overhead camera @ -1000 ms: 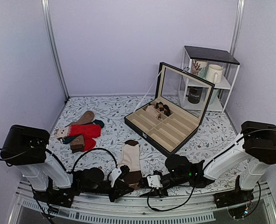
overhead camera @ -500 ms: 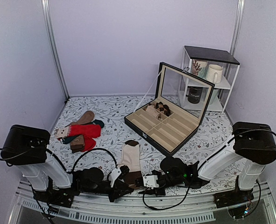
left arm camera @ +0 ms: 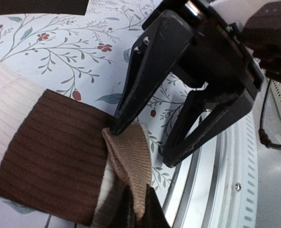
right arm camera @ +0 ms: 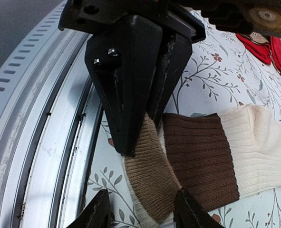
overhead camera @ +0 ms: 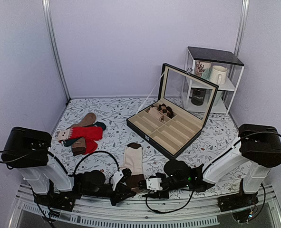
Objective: Roll the socks
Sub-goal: Roll a pair of socks at the center of the board.
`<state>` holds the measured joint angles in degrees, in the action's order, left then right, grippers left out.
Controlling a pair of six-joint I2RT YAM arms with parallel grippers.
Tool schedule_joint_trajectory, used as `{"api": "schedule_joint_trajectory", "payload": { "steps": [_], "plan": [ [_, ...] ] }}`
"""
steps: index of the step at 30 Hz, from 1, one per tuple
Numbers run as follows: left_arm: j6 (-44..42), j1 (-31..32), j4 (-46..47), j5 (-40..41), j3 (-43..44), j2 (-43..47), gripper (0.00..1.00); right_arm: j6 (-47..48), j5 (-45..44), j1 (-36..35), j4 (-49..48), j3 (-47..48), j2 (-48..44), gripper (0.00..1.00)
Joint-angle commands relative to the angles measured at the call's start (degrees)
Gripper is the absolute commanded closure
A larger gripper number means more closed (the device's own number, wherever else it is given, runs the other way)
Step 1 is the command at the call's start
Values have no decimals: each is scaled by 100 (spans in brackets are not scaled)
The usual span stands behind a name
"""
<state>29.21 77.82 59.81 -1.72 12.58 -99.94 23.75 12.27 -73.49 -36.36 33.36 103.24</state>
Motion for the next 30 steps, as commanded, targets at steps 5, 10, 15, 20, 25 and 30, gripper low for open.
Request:
{"api": "schedule_joint_trajectory", "payload": {
  "steps": [5,10,15,20,25,30],
  "plan": [
    [58,-13,-936,-308,-232,-271,100,240,-51,-16,92,118,-100,50],
    [49,-23,-927,-320,-224,-283,100,318,-79,38,68,209,-181,48],
    [52,-30,-910,-321,-233,-289,100,332,178,129,190,289,-150,49],
    [67,-30,-877,-327,-251,-298,100,209,452,134,340,317,14,52],
    [58,-51,-875,-341,-249,-298,100,-46,609,114,313,243,156,56],
    [58,-60,-859,-365,-250,-319,100,-257,603,14,272,255,337,59]
  ]
}}
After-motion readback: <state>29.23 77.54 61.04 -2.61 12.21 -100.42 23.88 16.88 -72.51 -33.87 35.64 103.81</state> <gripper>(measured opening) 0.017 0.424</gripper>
